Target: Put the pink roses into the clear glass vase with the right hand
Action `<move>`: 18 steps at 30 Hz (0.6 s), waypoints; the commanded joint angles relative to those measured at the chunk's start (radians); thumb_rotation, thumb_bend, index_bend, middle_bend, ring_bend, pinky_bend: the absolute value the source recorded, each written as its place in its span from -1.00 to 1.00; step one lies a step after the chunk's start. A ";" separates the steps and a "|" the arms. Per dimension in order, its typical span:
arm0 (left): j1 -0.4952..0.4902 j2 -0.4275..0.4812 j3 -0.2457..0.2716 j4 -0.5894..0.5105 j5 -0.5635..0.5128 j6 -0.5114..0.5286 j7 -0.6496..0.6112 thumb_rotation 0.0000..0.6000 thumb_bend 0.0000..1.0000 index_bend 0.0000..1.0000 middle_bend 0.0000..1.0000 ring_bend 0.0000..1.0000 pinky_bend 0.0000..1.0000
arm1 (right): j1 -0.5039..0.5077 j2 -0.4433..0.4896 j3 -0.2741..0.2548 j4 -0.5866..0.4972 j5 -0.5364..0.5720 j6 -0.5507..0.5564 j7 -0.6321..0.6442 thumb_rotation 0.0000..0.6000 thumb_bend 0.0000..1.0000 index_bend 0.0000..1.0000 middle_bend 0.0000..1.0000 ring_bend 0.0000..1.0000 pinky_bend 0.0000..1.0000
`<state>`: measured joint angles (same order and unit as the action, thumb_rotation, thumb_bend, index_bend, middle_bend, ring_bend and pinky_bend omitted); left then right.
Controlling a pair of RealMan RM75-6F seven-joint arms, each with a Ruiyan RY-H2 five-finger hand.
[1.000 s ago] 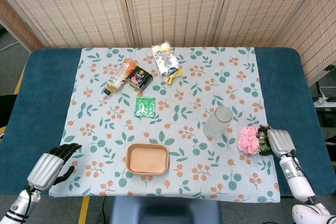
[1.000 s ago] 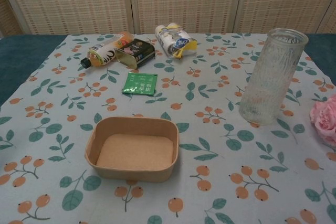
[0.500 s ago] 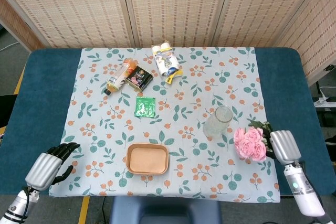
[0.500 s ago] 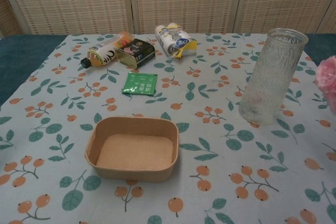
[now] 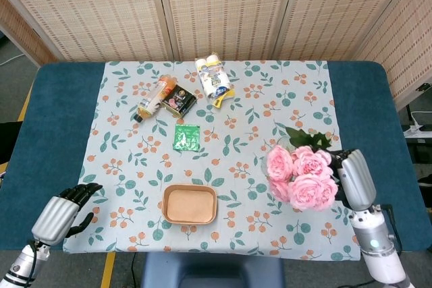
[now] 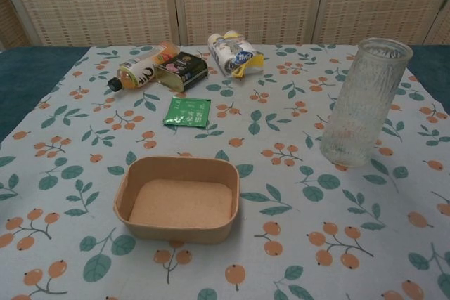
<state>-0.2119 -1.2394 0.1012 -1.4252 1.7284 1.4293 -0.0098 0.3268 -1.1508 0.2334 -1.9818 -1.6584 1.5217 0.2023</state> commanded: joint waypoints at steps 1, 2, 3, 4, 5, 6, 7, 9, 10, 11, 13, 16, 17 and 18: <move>-0.002 -0.001 0.001 0.001 -0.001 -0.007 0.002 1.00 -0.15 -0.67 -0.62 -0.54 -0.22 | 0.069 -0.044 0.058 -0.030 0.061 -0.055 0.042 1.00 0.18 0.77 0.91 1.00 0.93; -0.002 -0.001 0.001 0.000 -0.002 -0.009 0.002 1.00 -0.15 -0.67 -0.62 -0.54 -0.22 | 0.079 -0.053 0.064 -0.035 0.074 -0.066 0.037 1.00 0.18 0.77 0.91 1.00 0.93; -0.002 -0.001 0.001 0.000 -0.003 -0.008 0.002 1.00 -0.15 -0.67 -0.61 -0.54 -0.22 | 0.084 -0.058 0.065 -0.040 0.083 -0.073 0.032 1.00 0.18 0.77 0.91 1.00 0.93; -0.002 0.000 0.000 0.000 -0.003 -0.007 0.001 1.00 -0.15 -0.67 -0.61 -0.54 -0.22 | 0.087 -0.061 0.065 -0.045 0.093 -0.079 0.028 1.00 0.18 0.77 0.91 1.00 0.93; -0.001 0.000 -0.001 0.000 -0.004 -0.005 0.000 1.00 -0.15 -0.66 -0.61 -0.54 -0.22 | 0.087 -0.064 0.063 -0.051 0.107 -0.085 0.026 1.00 0.18 0.77 0.91 1.00 0.93; -0.001 0.000 -0.002 0.000 -0.004 -0.003 -0.001 1.00 -0.15 -0.65 -0.61 -0.54 -0.22 | 0.087 -0.064 0.062 -0.055 0.118 -0.088 0.029 1.00 0.18 0.77 0.91 1.00 0.92; 0.000 0.001 -0.002 0.000 -0.004 -0.002 -0.002 1.00 -0.15 -0.65 -0.61 -0.54 -0.22 | 0.087 -0.063 0.061 -0.057 0.129 -0.093 0.034 1.00 0.18 0.77 0.91 1.00 0.93; 0.000 0.002 -0.001 0.000 -0.003 0.000 -0.004 1.00 -0.15 -0.65 -0.61 -0.54 -0.22 | 0.088 -0.058 0.060 -0.057 0.163 -0.112 0.052 1.00 0.18 0.77 0.91 1.00 0.93; 0.000 0.002 -0.001 0.000 -0.002 0.001 -0.004 1.00 -0.15 -0.65 -0.61 -0.54 -0.22 | 0.090 -0.055 0.062 -0.054 0.177 -0.121 0.061 1.00 0.18 0.77 0.91 1.00 0.93; 0.001 0.002 -0.001 0.001 0.000 0.002 -0.004 1.00 -0.15 -0.65 -0.61 -0.54 -0.22 | 0.091 -0.053 0.063 -0.050 0.192 -0.130 0.071 1.00 0.18 0.77 0.91 1.00 0.93; 0.000 0.001 -0.001 0.000 0.000 0.002 -0.003 1.00 -0.15 -0.65 -0.61 -0.54 -0.22 | 0.096 -0.054 0.066 -0.038 0.212 -0.142 0.081 1.00 0.18 0.77 0.91 1.00 0.93; 0.000 0.000 -0.001 0.001 -0.002 -0.002 -0.001 1.00 -0.15 -0.65 -0.61 -0.54 -0.22 | 0.102 -0.056 0.062 -0.019 0.229 -0.164 0.090 1.00 0.18 0.77 0.91 1.00 0.93; -0.001 0.000 -0.001 0.001 -0.003 -0.004 0.000 1.00 -0.15 -0.64 -0.61 -0.54 -0.22 | 0.104 -0.056 0.061 -0.011 0.235 -0.171 0.093 1.00 0.18 0.77 0.91 1.00 0.93; -0.001 0.000 -0.001 0.000 -0.004 -0.005 0.000 1.00 -0.15 -0.64 -0.61 -0.54 -0.22 | 0.105 -0.058 0.061 -0.005 0.238 -0.173 0.095 1.00 0.18 0.77 0.91 1.00 0.93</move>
<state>-0.2129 -1.2393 0.0999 -1.4248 1.7249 1.4244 -0.0100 0.4291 -1.2073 0.2953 -1.9917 -1.4242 1.3531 0.2941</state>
